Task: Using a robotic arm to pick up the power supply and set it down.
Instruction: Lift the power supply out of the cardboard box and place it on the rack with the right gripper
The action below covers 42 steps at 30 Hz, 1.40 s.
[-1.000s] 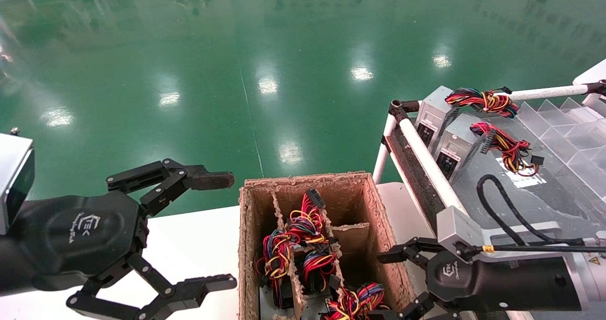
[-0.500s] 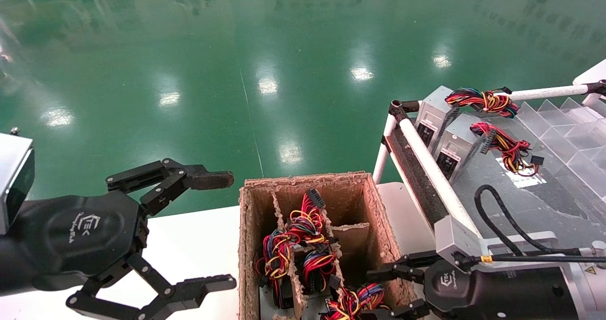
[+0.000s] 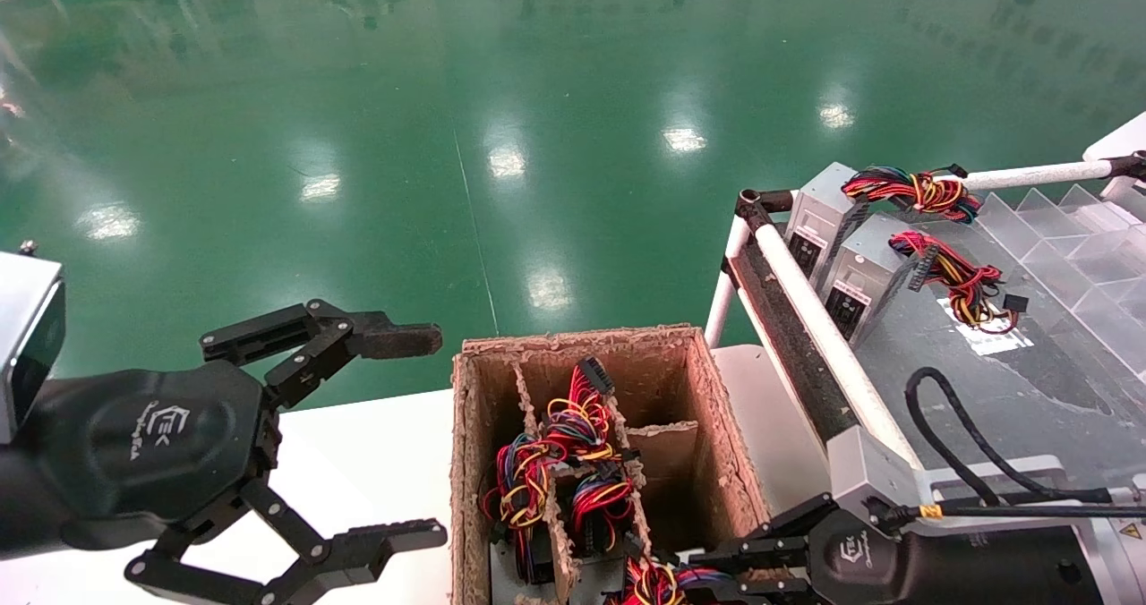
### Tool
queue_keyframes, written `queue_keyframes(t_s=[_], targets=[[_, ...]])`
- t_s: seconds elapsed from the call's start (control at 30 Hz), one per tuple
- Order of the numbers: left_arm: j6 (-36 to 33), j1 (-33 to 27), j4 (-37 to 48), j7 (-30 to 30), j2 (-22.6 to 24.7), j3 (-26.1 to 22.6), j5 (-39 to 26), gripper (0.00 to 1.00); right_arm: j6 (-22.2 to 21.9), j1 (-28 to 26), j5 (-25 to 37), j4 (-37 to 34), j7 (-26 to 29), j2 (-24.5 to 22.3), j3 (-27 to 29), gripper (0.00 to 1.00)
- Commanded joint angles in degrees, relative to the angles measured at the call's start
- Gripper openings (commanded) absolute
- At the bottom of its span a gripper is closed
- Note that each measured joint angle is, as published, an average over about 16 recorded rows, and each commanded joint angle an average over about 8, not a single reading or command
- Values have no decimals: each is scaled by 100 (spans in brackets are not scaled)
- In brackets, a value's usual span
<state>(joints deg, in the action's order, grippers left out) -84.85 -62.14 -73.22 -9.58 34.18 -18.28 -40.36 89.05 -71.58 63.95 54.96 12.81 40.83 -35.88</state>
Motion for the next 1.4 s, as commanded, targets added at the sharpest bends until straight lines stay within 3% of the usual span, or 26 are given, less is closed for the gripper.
queue_keyframes(t_s=[0.03,0.47,1.0,1.4], targets=[[0,0,0,0,0,0,0,100,-16,16,2,-19,-2,-19,-29,0],[1,-1,0,1,-1,-3,2,100,-65,-52,-437,195,-91,-10,134,0],[2,-1,0,3,-2,-6,4,100,-68,-406,-1519,786,189,-71,606,0],[3,-2,0,4,-3,-8,5,100,-494,-505,-2362,1163,105,-552,1311,0]])
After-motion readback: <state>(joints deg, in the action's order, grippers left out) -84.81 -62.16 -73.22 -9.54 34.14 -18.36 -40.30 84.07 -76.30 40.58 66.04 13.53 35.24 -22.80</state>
